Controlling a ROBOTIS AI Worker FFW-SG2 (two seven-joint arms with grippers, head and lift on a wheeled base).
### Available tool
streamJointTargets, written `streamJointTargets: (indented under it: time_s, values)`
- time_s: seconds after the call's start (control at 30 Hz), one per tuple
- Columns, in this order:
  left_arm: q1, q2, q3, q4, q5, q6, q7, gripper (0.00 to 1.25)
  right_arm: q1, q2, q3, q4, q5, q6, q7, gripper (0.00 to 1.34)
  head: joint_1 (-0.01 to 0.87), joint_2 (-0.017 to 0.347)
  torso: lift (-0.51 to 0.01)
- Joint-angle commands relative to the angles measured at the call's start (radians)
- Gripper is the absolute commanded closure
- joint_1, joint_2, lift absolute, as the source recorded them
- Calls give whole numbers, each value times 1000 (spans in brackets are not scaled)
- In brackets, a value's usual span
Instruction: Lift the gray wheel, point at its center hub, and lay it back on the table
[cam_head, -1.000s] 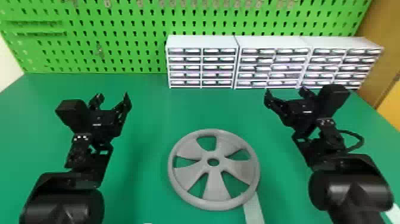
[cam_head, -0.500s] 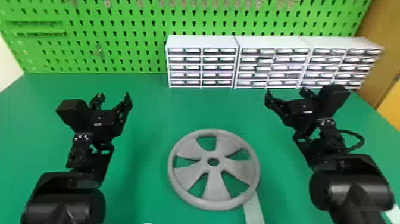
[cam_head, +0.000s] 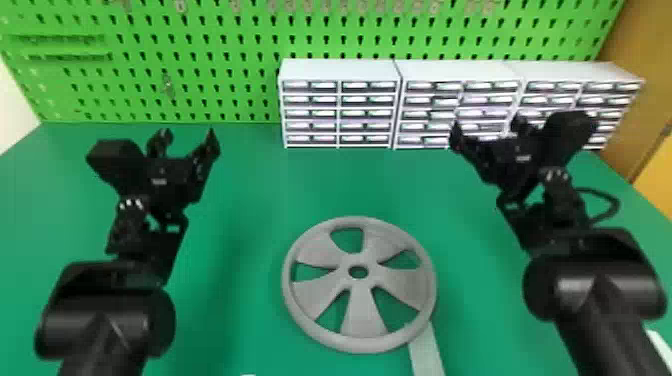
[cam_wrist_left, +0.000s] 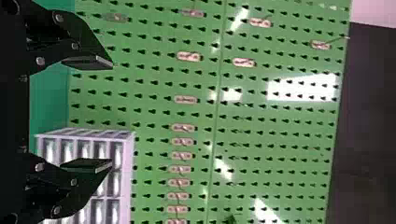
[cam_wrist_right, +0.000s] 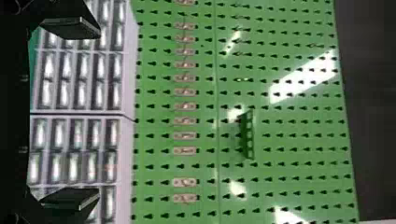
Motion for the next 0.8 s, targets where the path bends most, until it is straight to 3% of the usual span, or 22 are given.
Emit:
streamJointTargets:
  time_s: [0.0, 0.23, 0.43, 0.77]
  values:
    - [-93, -1, 15, 22, -32, -33, -13, 504, -104, -21, 27, 37, -34, -51, -11, 117, 692, 48, -96]
    - [-250, 1, 19, 58, -86, -85, -33, 504, -258, -32, 59, 64, -49, -64, -21, 131, 692, 48, -96]
    - [-376, -1, 19, 67, -133, -128, -33, 502, -379, -23, 58, 70, -41, -113, -21, 131, 692, 48, -96]
    - [-581, 1, -4, 65, -169, -191, -35, 502, -575, -13, 48, 10, -4, -181, -21, 131, 692, 48, -96]
